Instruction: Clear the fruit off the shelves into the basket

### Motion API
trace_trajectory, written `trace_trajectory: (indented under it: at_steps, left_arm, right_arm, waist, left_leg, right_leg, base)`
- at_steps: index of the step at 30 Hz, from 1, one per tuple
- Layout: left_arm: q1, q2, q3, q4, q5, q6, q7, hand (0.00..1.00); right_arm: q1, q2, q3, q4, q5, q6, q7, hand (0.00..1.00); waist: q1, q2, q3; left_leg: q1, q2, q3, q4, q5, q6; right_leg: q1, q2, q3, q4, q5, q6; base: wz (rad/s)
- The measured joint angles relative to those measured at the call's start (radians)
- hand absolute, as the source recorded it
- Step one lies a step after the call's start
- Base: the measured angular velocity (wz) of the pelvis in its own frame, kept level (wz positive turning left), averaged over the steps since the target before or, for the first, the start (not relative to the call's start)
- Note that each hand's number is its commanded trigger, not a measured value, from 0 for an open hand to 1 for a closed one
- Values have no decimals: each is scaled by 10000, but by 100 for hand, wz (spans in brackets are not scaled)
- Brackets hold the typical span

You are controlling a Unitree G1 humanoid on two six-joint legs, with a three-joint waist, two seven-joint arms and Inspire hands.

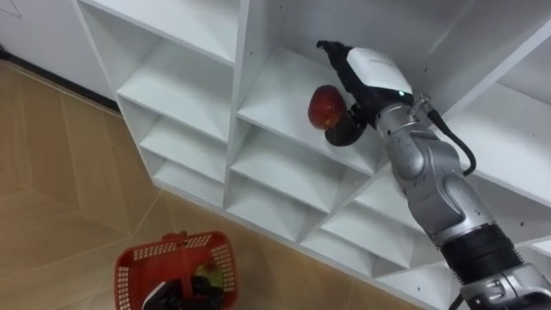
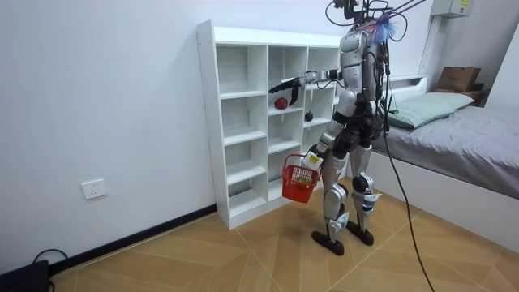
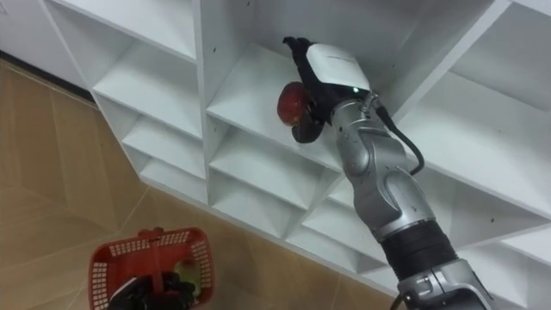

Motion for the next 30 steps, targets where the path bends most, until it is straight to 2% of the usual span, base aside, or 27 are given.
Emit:
trace_trajectory:
  at_steps: [10,21,30]
  left_arm:
    - [-54,26,-3,0,-21,-37,1,100]
    - [-94,39,-7,0,-23,33,-25,100]
    - [-204,19,-54,-8,-12,111,-29,100]
  right_arm:
    - [-87,0,7,330,-16,-1,53,0]
    - [-571,-12,355,1263,-30,19,46,0]
    - [-901,-12,388,1641,-26,32,36,0]
  waist:
    - [183,-113,64]
    - [224,-140,61]
    - [255,-138,61]
  left_leg:
    - [-1,-17,-97,7,0,0]
    - [-11,-58,-194,17,1,2]
    - [-236,-114,-321,173,14,23]
  right_leg:
    - [37,-1,-65,-1,0,0]
    - [59,-21,-118,-14,-1,0]
    - [-10,-53,-373,-10,-1,1]
  base:
    - [3]
    - [2]
    - [6]
